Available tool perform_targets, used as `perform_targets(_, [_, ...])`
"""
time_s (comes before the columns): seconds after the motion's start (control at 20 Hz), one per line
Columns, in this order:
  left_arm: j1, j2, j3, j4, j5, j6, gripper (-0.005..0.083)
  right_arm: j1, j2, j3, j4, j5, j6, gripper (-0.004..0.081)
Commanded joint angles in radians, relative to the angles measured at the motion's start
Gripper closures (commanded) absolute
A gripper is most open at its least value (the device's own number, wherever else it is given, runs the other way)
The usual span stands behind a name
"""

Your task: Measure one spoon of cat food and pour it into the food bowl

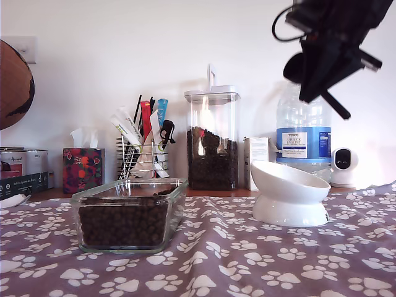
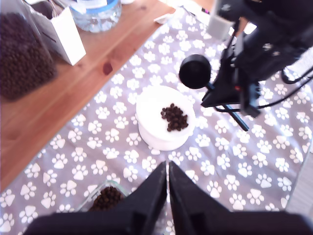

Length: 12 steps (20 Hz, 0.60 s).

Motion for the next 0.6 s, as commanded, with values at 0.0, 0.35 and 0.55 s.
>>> perform_targets(0.0, [-0.002,-0.022,-0.019,0.027,0.004,0.002,0.0794,0.003,-0.082,-0.001,0.023,-0.005,-0.006,0.0781])
perform_targets(0.35, [0.002,-0.022,-0.242,0.213,0.004,0.002,0.0794,0.006,-0.198,-0.002,0.095,0.009,-0.006,0.0781])
perform_targets(0.55, [0.002,-0.022,-0.438,0.411,0.003,0.002,0.0794,0.019,-0.205,-0.023,0.175,0.048,-0.007,0.0781])
